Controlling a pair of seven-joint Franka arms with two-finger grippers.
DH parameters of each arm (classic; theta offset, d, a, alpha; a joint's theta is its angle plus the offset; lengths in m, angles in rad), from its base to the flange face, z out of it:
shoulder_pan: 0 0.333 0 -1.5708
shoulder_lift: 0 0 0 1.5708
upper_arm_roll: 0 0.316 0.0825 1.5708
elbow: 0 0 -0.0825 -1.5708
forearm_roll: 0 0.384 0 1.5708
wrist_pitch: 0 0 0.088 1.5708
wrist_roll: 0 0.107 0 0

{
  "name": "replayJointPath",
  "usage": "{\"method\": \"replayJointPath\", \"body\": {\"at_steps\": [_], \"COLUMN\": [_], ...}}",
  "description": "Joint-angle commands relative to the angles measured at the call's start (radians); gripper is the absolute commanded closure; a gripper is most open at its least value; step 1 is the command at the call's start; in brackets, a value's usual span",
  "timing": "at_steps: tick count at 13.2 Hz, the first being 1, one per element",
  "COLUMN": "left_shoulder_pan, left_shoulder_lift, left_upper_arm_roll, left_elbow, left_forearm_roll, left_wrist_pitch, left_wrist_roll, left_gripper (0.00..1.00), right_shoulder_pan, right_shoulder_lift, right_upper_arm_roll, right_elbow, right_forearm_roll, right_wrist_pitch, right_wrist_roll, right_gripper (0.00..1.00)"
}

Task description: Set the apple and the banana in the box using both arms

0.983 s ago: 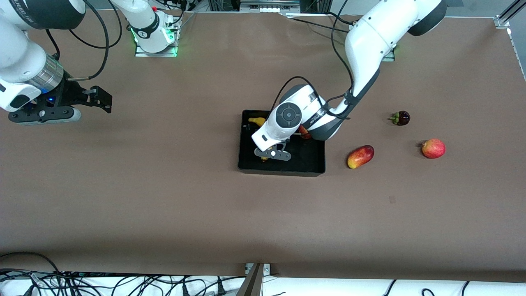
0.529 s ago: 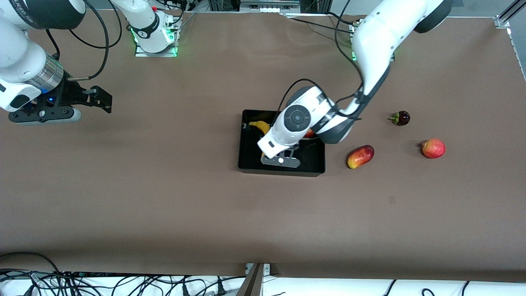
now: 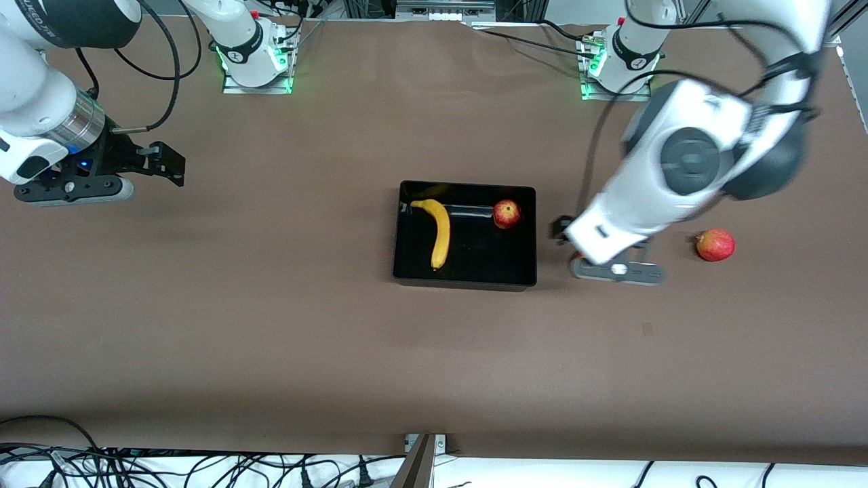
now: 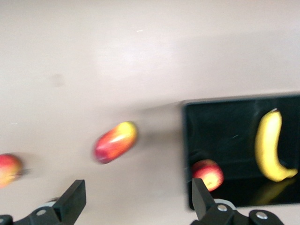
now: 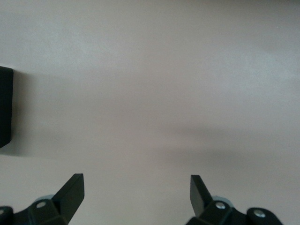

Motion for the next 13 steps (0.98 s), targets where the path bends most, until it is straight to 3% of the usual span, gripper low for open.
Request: {"method": "replayJointPath", "body": {"at_steps": [1,3,4,6,7,10,13], "left_shoulder_pan": [0.068,0.137,0.13,-0.03,-0.049,-0.059,-0.044], "left_shoulder_lift": [-0.012,-0.052,-0.129,-0.251,-0.294,-0.473,-0.463], "left_upper_arm_roll": [-0.01,-0.004,0.023,0.271,0.327,0.37,0.375], "left_elbow": [0.085,0.099,0.047,-0.06,-0.127,-0.399,-0.409], "left_forearm_roll": [0.004,-0.005,-0.008,-0.052,-0.092,-0.112,-0.117], "left_wrist_pitch": [-0.185,-0.241,-0.237,-0.206,-0.183,0.06,0.072], "left_wrist_roll": [0.124,0.227,0.281,0.327,0.361,0.358,0.344], "left_gripper": [0.0,0.0,0.0,0.0,0.0,0.0,0.0], "right_shoulder_pan": [-0.003,-0.003,-0.003,-0.003,-0.003,-0.003,-0.003], "right_shoulder_lift": [0.008,0.008,0.008,0.008,0.008,0.008,0.008], "right_upper_arm_roll": [0.004,0.004,0.004,0.004,0.004,0.004,0.004], "right_elbow": [0.022,0.022,0.022,0.022,0.022,0.022,0.022], "right_forearm_roll": [-0.004,-0.004,-0.004,-0.004,-0.004,-0.002,-0.002], "right_wrist_pitch": [-0.011,-0.011,-0.011,-0.011,-0.011,-0.011,-0.011], "right_wrist_roll": [-0.007,-0.007,-0.007,-0.006,-0.007,-0.007,-0.007], "right_gripper": [0.0,0.0,0.0,0.0,0.0,0.0,0.0]}}
